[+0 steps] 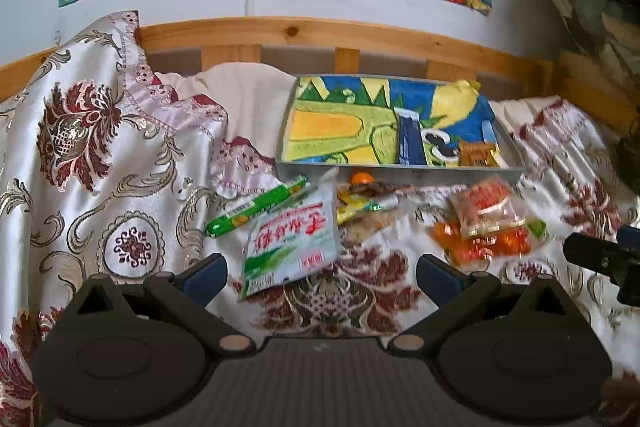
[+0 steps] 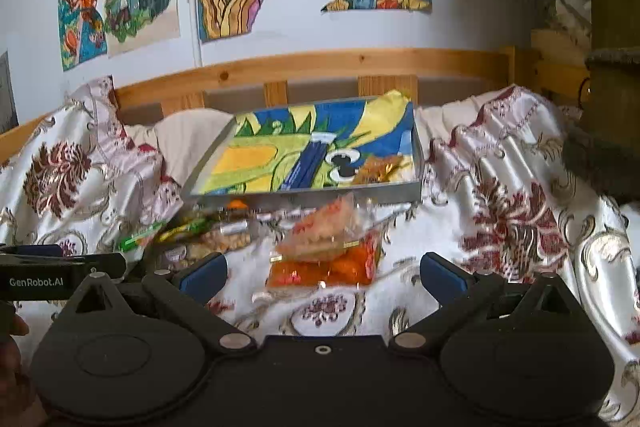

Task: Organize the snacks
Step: 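Withdraw both tools from the tray back over the remaining snacks, then grasp the white-and-green bag with the left tool while the right tool grasps the clear bag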

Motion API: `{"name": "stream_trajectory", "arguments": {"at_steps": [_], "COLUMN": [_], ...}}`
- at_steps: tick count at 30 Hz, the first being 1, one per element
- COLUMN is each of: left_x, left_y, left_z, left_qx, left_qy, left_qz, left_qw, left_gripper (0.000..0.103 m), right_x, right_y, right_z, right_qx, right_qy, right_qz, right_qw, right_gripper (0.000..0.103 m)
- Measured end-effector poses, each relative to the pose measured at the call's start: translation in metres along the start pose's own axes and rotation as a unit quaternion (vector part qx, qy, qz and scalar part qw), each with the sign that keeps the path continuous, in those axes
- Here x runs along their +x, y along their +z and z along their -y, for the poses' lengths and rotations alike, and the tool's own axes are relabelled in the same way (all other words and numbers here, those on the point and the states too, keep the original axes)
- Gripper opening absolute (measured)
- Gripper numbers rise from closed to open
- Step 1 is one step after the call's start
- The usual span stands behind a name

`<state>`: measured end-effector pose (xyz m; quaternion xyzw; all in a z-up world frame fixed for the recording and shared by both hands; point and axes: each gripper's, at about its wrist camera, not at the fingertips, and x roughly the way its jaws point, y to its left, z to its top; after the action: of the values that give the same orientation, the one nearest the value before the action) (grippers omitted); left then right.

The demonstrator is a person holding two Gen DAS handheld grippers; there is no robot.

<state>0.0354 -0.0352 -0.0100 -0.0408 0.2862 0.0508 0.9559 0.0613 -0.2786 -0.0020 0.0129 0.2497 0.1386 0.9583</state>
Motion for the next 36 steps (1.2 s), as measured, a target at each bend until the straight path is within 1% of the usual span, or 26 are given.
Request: {"name": "stream_trajectory", "arguments": {"at_steps": [6,13,26,30,36], "left_x": [0.002,0.003,0.007,0.009,0.014], "left_y": [-0.004,-0.005,-0.002,-0.001,0.006], "left_z": [-0.002,-0.003,-0.004,-0.006,-0.006], "left_qx": [-0.007,-0.009,-0.017,-0.027,-0.023], "left_qy": [0.002,0.005,0.019,0.016,0.017], "left_qz": [-0.016,-0.025,-0.027,-0.032,-0.028], "left_qw": [0.9998,0.9996,0.9993,0.9990,0.9992], "left_gripper": [0.102,0.102,0.102,0.102,0.102], "right_x": [0.003,0.007,0.011,0.013,0.018], "right_y": [-0.007,-0.009,-0.007,-0.006,0.001], "right_z": [-0.007,-0.011,-0.011,-0.011,-0.010], "right_qx": [-0.013,-0.029,-0.030,-0.030,-0.033], "right_qy": [0.002,0.006,0.010,0.012,0.015], "right_qz": [-0.023,-0.035,-0.036,-0.039,-0.032], "right_qw": [1.000,0.999,0.999,0.999,0.999], "right_gripper": [0.102,0.102,0.102,0.102,0.102]}}
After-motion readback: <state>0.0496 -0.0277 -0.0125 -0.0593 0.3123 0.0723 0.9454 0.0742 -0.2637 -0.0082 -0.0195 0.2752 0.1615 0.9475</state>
